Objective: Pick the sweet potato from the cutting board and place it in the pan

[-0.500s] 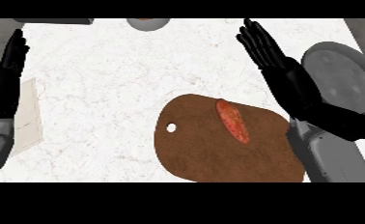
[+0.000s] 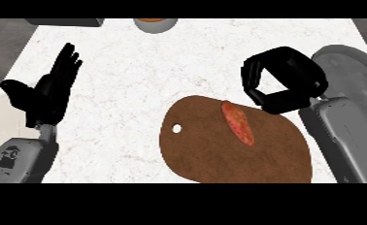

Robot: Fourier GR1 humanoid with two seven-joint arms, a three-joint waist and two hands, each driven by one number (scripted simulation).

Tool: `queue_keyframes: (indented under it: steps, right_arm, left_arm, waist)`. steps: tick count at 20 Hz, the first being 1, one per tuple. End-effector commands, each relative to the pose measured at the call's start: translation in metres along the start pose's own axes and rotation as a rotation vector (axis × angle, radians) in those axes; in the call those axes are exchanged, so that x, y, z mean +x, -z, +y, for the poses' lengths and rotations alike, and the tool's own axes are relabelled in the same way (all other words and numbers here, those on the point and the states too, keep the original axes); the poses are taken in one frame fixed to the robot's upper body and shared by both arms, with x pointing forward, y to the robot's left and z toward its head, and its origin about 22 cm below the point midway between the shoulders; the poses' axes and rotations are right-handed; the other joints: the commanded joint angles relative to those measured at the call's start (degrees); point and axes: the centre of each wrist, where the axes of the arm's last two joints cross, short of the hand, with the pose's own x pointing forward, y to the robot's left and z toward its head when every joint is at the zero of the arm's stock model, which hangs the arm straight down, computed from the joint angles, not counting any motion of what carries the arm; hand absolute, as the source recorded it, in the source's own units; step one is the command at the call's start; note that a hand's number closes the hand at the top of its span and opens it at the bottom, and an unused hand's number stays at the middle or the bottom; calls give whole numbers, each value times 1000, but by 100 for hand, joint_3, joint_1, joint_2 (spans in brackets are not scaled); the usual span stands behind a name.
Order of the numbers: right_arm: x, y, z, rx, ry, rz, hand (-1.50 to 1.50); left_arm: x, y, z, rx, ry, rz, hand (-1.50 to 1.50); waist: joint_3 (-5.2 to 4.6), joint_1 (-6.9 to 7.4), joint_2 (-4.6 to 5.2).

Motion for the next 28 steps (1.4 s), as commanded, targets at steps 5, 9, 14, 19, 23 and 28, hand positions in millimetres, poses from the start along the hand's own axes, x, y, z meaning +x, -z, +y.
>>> queue_keyframes:
  steps: [5,9,14,19,23,28]
  right_arm:
    - [12,-75,-92,87,-233,72,-150]
    - [30,-56,-102,211,-377,35,-150]
    - [30,-13,-94,327,-455,33,-150]
    - [47,27,-71,484,-693,81,-150]
    - [48,56,-51,583,-775,124,-150]
    - [26,64,-27,837,-869,307,-150]
  left_arm:
    - [1,-1,-10,-52,-109,72,0]
    - [10,-8,-30,-73,-109,58,0]
    - [5,-3,-14,-58,-88,76,0]
    - [-7,-15,-19,-50,-92,80,0]
    - [3,-11,-17,-28,-105,69,0]
    - [2,-9,-20,-35,-102,74,0]
  waist:
    - [25,-38,-1]
    - [31,48,-15]
    - [15,27,-30]
    - [5,-18,-66]
    - [3,-89,-92]
    - [-1,-70,-66]
